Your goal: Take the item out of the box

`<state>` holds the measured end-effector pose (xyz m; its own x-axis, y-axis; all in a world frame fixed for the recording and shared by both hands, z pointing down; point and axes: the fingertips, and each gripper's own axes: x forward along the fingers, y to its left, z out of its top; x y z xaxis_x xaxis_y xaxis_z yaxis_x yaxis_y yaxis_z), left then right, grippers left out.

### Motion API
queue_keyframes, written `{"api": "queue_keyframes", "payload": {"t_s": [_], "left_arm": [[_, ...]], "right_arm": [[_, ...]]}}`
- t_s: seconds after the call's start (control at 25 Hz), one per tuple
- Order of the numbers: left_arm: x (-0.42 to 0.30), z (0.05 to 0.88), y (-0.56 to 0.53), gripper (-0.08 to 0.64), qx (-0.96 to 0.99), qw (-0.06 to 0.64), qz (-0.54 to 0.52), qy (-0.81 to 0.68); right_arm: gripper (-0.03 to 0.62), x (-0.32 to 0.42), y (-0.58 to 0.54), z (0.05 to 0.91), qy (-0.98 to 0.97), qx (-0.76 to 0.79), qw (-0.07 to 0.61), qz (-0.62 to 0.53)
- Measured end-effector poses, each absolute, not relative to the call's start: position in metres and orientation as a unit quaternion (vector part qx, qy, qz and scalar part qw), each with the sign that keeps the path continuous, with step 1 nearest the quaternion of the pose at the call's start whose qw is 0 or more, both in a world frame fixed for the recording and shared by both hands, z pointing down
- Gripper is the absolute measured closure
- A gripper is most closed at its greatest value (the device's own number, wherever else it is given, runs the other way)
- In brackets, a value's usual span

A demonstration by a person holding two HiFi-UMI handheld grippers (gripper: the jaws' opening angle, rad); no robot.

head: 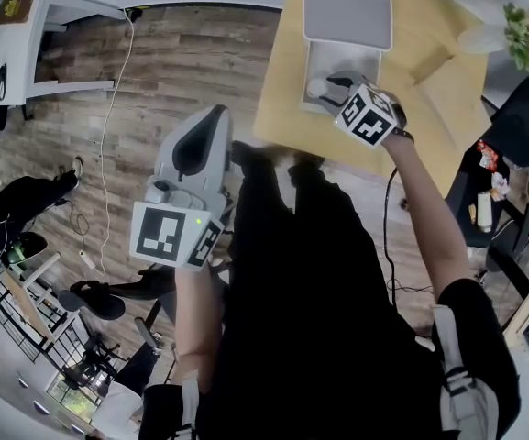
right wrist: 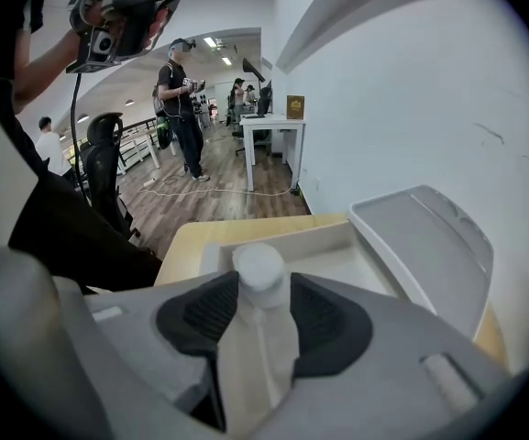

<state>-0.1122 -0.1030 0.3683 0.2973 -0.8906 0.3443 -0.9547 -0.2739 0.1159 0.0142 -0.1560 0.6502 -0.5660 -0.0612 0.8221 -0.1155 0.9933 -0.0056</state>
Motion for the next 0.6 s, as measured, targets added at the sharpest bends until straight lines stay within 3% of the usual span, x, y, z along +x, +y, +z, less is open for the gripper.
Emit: {"api": "queue_keyframes", "payload": {"t_s": [0.6], "left_arm": [[-0.124,0.371,-0.099,0.551,0.782,0.157,0.110,-0.593]], "right_arm": [[0.418,-0.008,-0.159,0.667,-0.881,0.024,0.472,0.021]]}}
